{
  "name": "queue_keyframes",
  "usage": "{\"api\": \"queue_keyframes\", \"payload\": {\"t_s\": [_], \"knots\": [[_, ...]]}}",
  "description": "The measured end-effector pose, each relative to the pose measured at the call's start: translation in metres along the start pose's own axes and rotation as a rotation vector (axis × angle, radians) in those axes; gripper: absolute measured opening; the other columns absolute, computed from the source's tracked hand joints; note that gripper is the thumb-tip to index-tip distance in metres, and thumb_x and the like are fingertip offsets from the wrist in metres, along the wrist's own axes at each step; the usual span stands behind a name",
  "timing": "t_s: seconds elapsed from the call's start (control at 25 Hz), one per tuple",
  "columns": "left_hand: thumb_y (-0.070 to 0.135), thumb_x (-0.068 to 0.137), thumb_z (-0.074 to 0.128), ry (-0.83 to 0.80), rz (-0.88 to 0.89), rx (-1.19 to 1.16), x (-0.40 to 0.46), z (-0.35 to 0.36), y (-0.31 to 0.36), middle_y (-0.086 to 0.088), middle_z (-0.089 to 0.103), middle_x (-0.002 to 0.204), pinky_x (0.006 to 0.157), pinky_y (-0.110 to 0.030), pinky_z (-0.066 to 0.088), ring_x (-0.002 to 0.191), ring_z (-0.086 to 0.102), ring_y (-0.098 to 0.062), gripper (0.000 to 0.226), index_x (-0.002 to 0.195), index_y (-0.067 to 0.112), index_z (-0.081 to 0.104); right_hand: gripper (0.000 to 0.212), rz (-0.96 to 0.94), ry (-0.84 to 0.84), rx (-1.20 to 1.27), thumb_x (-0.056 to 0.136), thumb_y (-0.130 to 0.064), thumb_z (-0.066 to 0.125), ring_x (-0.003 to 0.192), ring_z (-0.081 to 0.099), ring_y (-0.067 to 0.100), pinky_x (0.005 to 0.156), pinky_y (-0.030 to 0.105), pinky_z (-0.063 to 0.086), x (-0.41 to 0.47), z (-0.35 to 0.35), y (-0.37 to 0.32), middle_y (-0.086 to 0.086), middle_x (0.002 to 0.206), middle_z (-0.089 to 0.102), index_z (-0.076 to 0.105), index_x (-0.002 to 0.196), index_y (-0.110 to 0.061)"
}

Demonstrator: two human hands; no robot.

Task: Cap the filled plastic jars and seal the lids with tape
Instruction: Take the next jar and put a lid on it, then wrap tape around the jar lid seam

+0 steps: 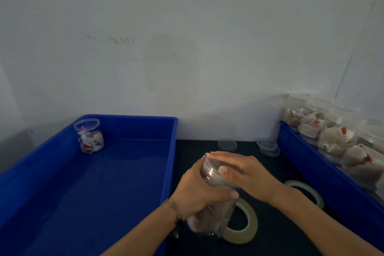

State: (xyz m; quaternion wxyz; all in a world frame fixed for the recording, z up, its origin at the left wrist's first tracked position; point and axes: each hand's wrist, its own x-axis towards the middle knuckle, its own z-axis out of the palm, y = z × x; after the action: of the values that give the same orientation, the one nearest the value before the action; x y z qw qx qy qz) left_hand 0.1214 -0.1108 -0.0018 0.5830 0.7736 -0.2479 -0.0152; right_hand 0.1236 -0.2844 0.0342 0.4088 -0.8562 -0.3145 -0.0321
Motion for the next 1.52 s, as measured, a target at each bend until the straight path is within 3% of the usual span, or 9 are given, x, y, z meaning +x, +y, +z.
{"api": "queue_keyframes", "payload": {"t_s": [0.2,0.36,0.52,0.64,0.76,0.96,1.2,1.32,1.52], "knots": [[0.062,0.046,0.078,0.021,-0.112,0.204,0.0,-0.001,-0.002,0.017,0.055,0.122,0.109,-0.027,0.035,0.116,0.052,-0.004,0.126,0.147,0.033,0.009,0.05,0.164,-0.025,-0.324,0.088,-0.067,0.028,0.089,0.062,0.002,0.08,0.028,0.053,0.007,0.013,-0.022,-0.01,0.107,0.065,0.049,0.123,-0.038],[0.064,0.051,0.078,-0.017,-0.04,0.239,-0.004,0.006,-0.002,0.026,0.061,0.113,0.104,-0.021,0.037,0.11,0.054,0.007,0.116,0.142,0.037,0.012,0.099,0.44,-0.179,-0.627,0.065,-0.09,0.005,0.079,0.063,0.013,0.063,0.03,0.044,0.01,0.008,-0.045,0.0,0.096,0.061,0.034,0.137,-0.029],[0.043,0.048,0.087,-0.083,-0.052,-0.012,-0.002,-0.01,0.003,0.031,0.057,0.116,0.082,-0.007,0.046,0.11,0.052,0.014,0.134,0.147,0.031,-0.003,0.082,0.293,-0.505,-0.39,0.07,-0.081,0.041,0.142,0.02,0.012,0.109,0.036,0.028,0.011,-0.046,-0.058,-0.006,0.158,0.014,0.001,0.139,-0.062],[0.044,0.049,0.088,-0.125,-0.093,0.077,-0.001,-0.003,0.006,0.049,0.05,0.106,0.079,0.003,0.038,0.104,0.047,0.024,0.147,0.143,0.031,-0.024,0.064,0.265,-0.342,-0.372,0.08,-0.075,0.044,0.098,0.06,0.006,0.077,0.023,0.046,0.004,-0.02,-0.047,-0.005,0.122,0.06,0.036,0.137,-0.047],[0.05,0.052,0.084,-0.145,-0.072,0.297,-0.005,0.005,-0.002,0.037,0.054,0.11,0.09,-0.008,0.041,0.104,0.053,0.014,0.147,0.128,0.042,-0.04,0.095,0.494,-0.278,-0.561,0.068,-0.09,0.013,0.063,0.068,0.01,0.057,0.026,0.047,0.007,-0.004,-0.038,-0.001,0.088,0.062,0.041,0.132,-0.026],[0.042,0.055,0.086,-0.143,-0.109,0.202,0.003,-0.004,-0.006,0.042,0.054,0.104,0.076,0.005,0.037,0.1,0.048,0.025,0.142,0.141,0.033,-0.026,0.071,0.206,-0.38,-0.426,0.078,-0.079,0.017,0.139,0.032,0.018,0.112,0.042,0.03,0.003,-0.021,-0.028,-0.001,0.158,0.016,-0.002,0.143,-0.057],[0.064,0.054,0.075,-0.171,-0.004,0.532,0.0,0.001,0.0,0.04,0.05,0.11,0.1,-0.006,0.031,0.104,0.051,0.015,0.137,0.14,0.04,-0.028,0.055,0.045,0.094,-0.615,0.081,-0.071,0.005,0.068,0.06,0.009,0.056,0.027,0.043,-0.005,0.028,-0.011,-0.006,0.09,0.061,0.027,0.119,-0.039],[0.073,0.048,0.071,0.049,0.036,0.666,-0.002,-0.006,0.008,0.029,0.035,0.127,0.104,-0.028,0.029,0.121,0.034,-0.001,0.123,0.143,0.045,-0.002,0.045,0.322,0.288,-0.309,0.088,-0.068,0.023,0.081,0.065,0.013,0.073,0.036,0.052,-0.004,0.007,0.021,-0.004,0.098,0.066,0.035,0.122,-0.042],[0.075,0.036,0.068,0.234,-0.01,0.524,-0.003,-0.012,0.007,0.037,0.023,0.107,0.082,-0.012,0.027,0.1,0.021,0.005,0.103,0.123,0.057,0.015,0.072,0.308,-0.373,-0.574,0.088,-0.064,0.046,0.143,0.022,0.014,0.114,0.032,0.024,-0.072,0.058,0.1,-0.002,0.157,0.022,0.028,0.147,-0.027]]}}
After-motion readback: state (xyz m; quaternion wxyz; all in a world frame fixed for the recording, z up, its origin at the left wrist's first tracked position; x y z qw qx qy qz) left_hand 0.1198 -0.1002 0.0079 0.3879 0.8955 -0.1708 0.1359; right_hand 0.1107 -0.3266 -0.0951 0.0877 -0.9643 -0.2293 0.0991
